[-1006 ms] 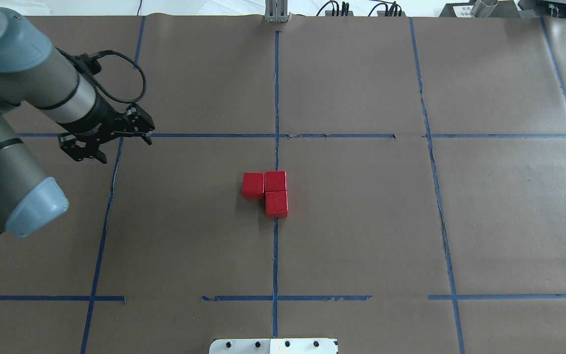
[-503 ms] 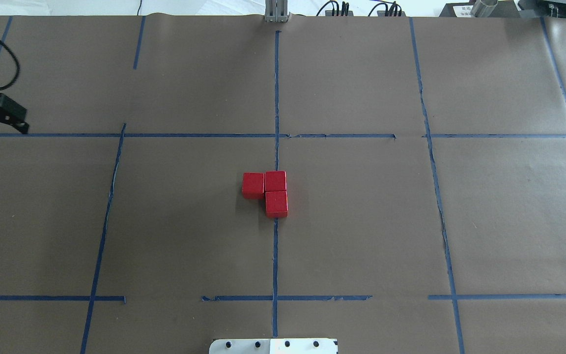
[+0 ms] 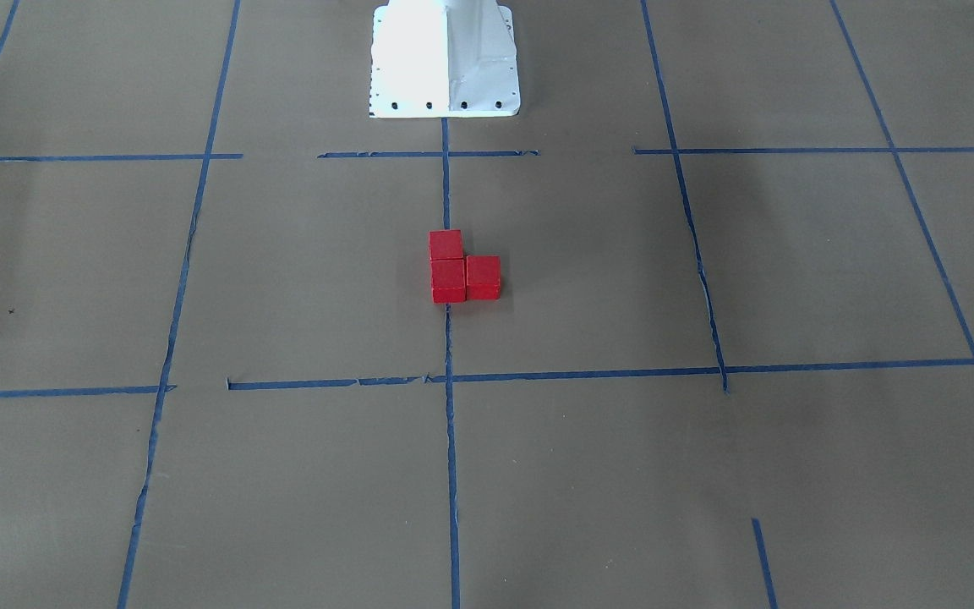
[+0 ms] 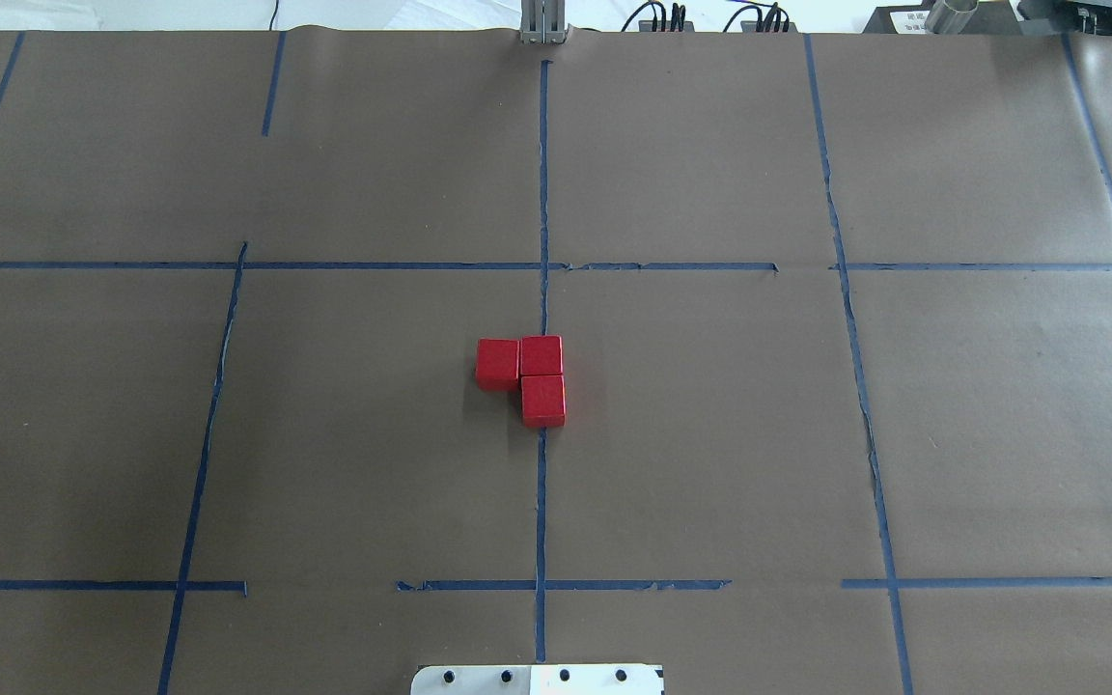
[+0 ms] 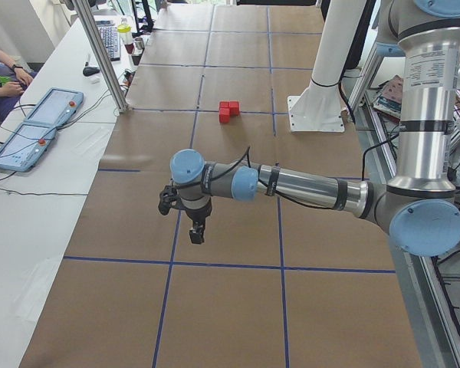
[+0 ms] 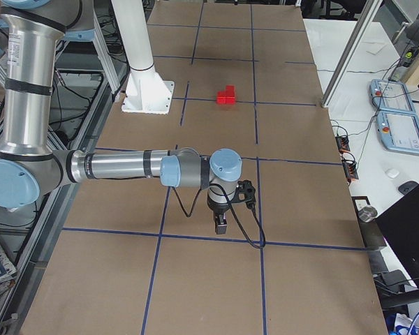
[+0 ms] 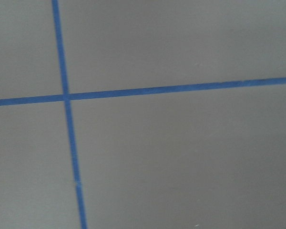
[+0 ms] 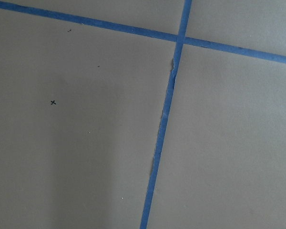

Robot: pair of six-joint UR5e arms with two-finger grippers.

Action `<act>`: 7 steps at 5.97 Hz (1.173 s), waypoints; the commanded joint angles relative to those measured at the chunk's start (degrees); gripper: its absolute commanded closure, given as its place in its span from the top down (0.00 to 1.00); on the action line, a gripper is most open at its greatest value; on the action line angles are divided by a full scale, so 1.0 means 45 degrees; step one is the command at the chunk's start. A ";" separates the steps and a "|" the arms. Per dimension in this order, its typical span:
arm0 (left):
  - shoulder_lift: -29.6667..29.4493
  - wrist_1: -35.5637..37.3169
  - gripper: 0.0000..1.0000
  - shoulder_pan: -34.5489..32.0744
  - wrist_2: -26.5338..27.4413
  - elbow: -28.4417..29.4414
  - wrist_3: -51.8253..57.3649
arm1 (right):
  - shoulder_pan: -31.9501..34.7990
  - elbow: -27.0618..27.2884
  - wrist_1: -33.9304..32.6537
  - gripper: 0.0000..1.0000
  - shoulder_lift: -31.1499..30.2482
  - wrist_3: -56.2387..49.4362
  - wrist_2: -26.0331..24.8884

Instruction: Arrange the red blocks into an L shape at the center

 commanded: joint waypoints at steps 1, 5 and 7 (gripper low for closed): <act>0.1009 -0.0014 1.00 -0.0539 -0.0157 -0.0017 0.0221 | -0.0019 -0.0010 0.0000 1.00 0.0037 0.0000 0.0000; 0.0894 -0.1797 1.00 -0.0519 -0.0099 0.0254 -0.0525 | 0.0000 0.0009 0.0000 1.00 -0.0040 0.0000 0.0000; 0.0914 -0.1947 1.00 -0.0519 0.0038 0.0003 -0.0428 | 0.0000 -0.0010 0.0000 1.00 -0.0041 0.0000 0.0000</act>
